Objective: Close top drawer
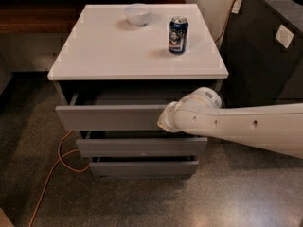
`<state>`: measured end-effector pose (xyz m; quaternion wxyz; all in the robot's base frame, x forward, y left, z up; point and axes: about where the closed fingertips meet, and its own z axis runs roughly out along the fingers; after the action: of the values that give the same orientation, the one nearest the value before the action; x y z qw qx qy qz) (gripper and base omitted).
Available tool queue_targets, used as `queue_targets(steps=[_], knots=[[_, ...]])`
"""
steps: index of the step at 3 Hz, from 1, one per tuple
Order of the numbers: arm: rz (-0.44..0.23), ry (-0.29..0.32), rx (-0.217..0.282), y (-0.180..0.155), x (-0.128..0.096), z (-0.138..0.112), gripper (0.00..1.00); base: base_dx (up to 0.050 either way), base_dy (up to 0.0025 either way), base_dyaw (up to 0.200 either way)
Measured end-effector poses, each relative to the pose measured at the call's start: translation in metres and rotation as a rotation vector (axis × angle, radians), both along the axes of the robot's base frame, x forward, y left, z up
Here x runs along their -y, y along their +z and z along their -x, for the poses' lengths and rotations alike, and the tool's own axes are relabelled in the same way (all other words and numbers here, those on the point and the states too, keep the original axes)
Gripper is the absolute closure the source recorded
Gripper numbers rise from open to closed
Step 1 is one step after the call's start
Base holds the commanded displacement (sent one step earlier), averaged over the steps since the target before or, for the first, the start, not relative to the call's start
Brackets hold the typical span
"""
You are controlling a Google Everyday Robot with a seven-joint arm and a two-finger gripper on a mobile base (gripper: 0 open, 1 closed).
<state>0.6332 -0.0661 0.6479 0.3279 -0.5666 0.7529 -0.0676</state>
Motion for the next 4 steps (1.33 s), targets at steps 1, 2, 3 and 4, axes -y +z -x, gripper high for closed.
queue_targets(steps=[1,2,3,4], knots=[[-0.023,-0.005,0.016,0.000,0.000,-0.015,1.00,0.000,0.00000,0.000],[-0.052,-0.010,0.043,0.006,0.002,-0.042,1.00,0.000,0.00000,0.000],[-0.060,-0.009,0.042,0.007,0.003,-0.047,1.00,0.000,0.00000,0.000],[-0.065,-0.006,0.037,0.006,0.002,-0.045,1.00,0.000,0.00000,0.000]])
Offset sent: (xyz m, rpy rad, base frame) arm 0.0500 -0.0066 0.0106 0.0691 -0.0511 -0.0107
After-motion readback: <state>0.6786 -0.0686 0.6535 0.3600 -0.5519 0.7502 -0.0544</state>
